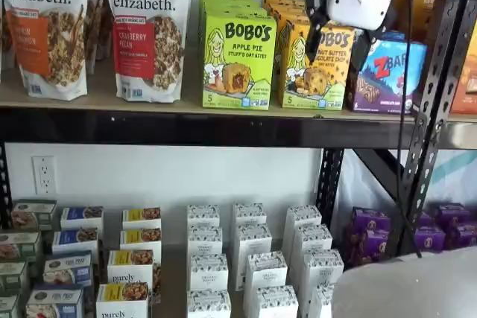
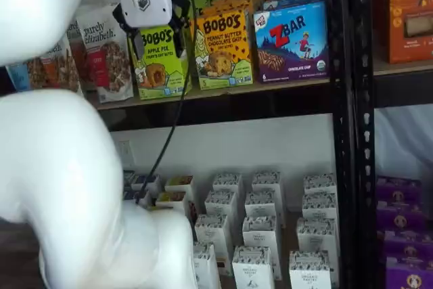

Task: Pick the green box on the top shelf, the fourth from the left

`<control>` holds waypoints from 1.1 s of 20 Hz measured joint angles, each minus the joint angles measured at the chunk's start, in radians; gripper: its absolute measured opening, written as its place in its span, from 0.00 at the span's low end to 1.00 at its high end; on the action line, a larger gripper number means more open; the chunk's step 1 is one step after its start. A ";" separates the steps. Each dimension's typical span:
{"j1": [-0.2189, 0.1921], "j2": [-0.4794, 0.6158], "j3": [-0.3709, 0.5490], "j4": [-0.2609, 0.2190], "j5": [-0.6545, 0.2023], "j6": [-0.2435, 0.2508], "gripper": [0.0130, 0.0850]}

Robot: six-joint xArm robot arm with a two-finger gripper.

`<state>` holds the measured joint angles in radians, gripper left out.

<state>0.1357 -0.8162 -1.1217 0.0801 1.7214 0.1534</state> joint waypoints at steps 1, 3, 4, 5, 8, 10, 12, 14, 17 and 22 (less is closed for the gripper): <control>0.000 0.004 -0.001 0.006 -0.006 0.001 1.00; 0.018 -0.002 0.011 -0.010 -0.042 0.013 1.00; 0.032 0.001 0.010 -0.026 -0.046 0.024 1.00; 0.045 0.006 0.008 -0.042 -0.047 0.035 1.00; 0.064 0.022 -0.001 -0.057 -0.045 0.053 1.00; 0.061 0.021 0.004 -0.042 -0.063 0.051 1.00; 0.061 0.017 0.014 -0.033 -0.093 0.050 1.00; 0.085 0.018 0.019 -0.062 -0.117 0.069 1.00; 0.115 0.024 0.023 -0.097 -0.150 0.095 1.00; 0.133 0.053 0.010 -0.103 -0.187 0.113 1.00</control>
<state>0.2685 -0.7629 -1.1116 -0.0230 1.5343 0.2659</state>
